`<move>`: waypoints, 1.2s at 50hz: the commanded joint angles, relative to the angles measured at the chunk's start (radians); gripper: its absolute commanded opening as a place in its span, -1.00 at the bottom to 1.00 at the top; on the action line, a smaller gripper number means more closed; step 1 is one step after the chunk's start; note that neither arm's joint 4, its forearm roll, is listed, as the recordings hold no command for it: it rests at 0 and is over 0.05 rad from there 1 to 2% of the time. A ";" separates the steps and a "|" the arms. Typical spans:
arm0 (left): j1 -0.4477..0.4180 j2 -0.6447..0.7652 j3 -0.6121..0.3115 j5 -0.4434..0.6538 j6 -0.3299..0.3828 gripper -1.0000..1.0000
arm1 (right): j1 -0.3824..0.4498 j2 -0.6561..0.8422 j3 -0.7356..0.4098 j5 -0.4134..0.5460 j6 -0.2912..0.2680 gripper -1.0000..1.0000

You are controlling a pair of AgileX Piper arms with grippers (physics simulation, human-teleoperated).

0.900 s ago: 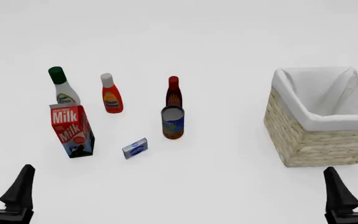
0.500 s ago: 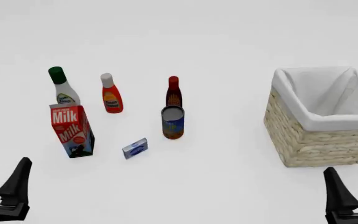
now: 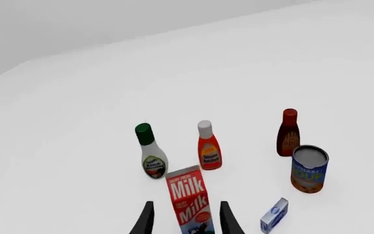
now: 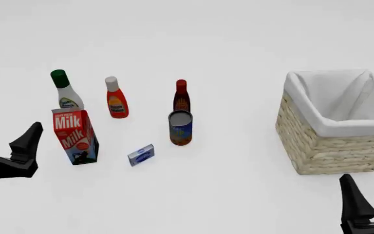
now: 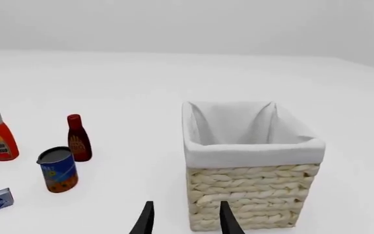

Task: Pick the ketchup and place it in the basket.

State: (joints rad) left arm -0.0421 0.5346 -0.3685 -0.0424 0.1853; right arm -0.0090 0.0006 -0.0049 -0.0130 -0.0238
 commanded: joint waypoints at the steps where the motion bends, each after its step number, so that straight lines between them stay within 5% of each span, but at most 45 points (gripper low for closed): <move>1: -0.043 0.158 -0.156 0.053 0.018 1.00 | -0.002 0.000 0.001 0.000 -0.013 1.00; 4: -0.047 0.279 -0.211 0.078 0.009 1.00 | 0.001 0.000 0.001 0.007 -0.012 1.00; 7: -0.053 0.276 -0.233 0.058 0.076 1.00 | 0.007 0.001 0.003 0.012 -0.014 1.00; 24: -0.062 0.465 -0.418 0.132 0.098 1.00 | 0.011 0.007 0.004 0.018 -0.022 1.00; 60: -0.026 0.897 -0.861 0.380 0.081 1.00 | 0.022 0.119 0.005 -0.069 -0.025 1.00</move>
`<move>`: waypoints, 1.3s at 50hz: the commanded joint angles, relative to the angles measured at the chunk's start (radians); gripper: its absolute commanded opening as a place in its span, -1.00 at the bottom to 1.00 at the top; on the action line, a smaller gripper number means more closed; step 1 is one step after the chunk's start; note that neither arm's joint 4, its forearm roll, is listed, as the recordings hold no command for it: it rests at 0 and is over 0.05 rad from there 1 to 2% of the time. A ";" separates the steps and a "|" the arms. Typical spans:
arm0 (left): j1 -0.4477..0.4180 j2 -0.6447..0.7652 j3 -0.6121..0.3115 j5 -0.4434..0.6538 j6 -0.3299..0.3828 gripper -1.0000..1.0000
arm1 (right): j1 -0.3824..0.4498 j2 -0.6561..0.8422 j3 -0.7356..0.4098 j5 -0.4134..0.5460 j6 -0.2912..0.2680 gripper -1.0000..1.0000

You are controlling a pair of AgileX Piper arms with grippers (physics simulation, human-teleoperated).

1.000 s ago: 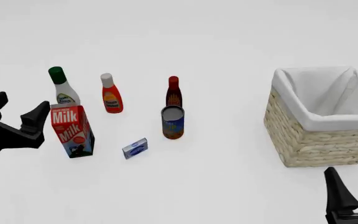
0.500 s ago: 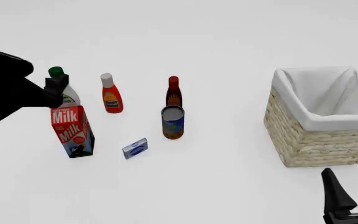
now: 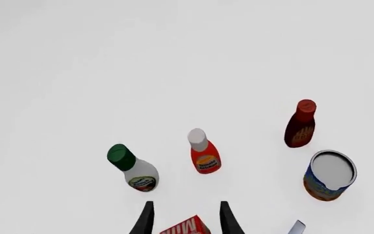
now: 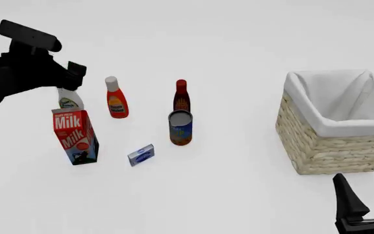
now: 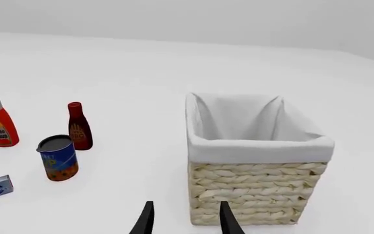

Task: Pick the ketchup and place it in the basket.

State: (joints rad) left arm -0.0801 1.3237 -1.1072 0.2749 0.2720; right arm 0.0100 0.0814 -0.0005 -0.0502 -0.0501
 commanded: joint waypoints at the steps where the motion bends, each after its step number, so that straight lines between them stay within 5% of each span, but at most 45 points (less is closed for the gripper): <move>1: 0.014 0.116 -0.137 0.074 -0.013 1.00 | 0.003 0.040 0.000 -0.033 0.002 1.00; 65: -0.020 0.448 -0.428 0.137 -0.044 1.00 | -0.003 0.147 0.000 -0.119 -0.018 1.00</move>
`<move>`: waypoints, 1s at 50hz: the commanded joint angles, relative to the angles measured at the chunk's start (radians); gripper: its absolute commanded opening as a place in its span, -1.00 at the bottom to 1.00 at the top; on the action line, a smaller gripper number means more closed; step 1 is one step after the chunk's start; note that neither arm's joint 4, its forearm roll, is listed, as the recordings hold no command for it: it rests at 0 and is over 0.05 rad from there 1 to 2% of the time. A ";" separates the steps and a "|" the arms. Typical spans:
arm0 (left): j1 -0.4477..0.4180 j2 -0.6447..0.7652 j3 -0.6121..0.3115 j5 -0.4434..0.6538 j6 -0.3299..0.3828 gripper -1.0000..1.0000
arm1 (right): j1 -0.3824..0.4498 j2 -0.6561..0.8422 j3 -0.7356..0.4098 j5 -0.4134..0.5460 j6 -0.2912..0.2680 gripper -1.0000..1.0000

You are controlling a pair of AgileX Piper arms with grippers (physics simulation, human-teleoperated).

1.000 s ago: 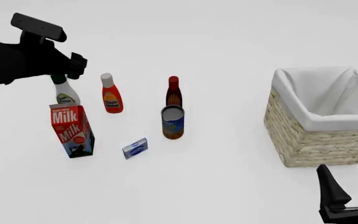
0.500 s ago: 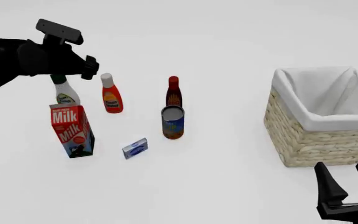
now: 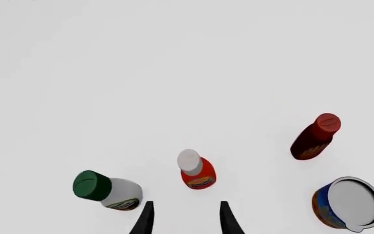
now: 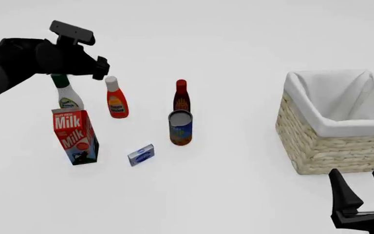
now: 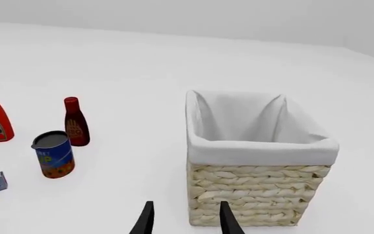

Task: Pick the ketchup and place it in the basket.

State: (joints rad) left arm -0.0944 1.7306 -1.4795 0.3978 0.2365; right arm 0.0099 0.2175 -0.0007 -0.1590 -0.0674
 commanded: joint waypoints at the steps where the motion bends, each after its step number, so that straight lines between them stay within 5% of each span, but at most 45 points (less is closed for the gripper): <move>1: -0.005 0.041 -0.056 0.009 -0.003 1.00 | -0.004 0.013 0.001 -0.012 -0.001 1.00; 50: -0.009 0.222 -0.203 -0.001 -0.026 1.00 | -0.005 0.103 0.000 -0.077 -0.002 1.00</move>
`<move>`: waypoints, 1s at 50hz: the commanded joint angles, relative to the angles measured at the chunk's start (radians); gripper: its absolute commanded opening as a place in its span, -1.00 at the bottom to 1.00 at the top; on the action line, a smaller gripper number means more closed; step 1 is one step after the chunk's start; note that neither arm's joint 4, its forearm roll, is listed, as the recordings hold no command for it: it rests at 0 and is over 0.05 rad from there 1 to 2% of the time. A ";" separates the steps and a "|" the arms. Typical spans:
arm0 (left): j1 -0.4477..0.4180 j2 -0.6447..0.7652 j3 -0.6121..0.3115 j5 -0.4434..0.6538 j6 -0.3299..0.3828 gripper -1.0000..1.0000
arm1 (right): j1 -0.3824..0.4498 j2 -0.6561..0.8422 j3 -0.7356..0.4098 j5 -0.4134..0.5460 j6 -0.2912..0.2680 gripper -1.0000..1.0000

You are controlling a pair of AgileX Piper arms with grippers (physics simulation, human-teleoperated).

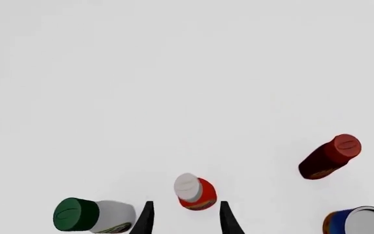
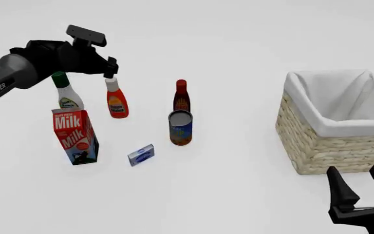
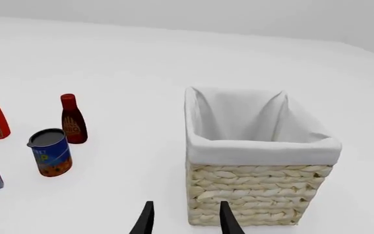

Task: Pick the ketchup and place it in the basket.

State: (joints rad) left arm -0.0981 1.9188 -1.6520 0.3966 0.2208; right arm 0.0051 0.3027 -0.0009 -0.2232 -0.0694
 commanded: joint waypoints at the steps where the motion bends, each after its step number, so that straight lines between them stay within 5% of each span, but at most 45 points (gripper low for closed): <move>1: -0.005 0.042 -0.040 0.011 -0.024 1.00 | 0.000 0.018 0.000 -0.013 0.000 1.00; 50: -0.005 0.153 -0.059 -0.041 -0.066 1.00 | -0.007 0.100 0.000 -0.071 -0.008 1.00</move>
State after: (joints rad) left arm -0.1038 2.0455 -1.7011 0.3612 0.1627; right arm -0.0014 0.3839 -0.0009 -0.2812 -0.0771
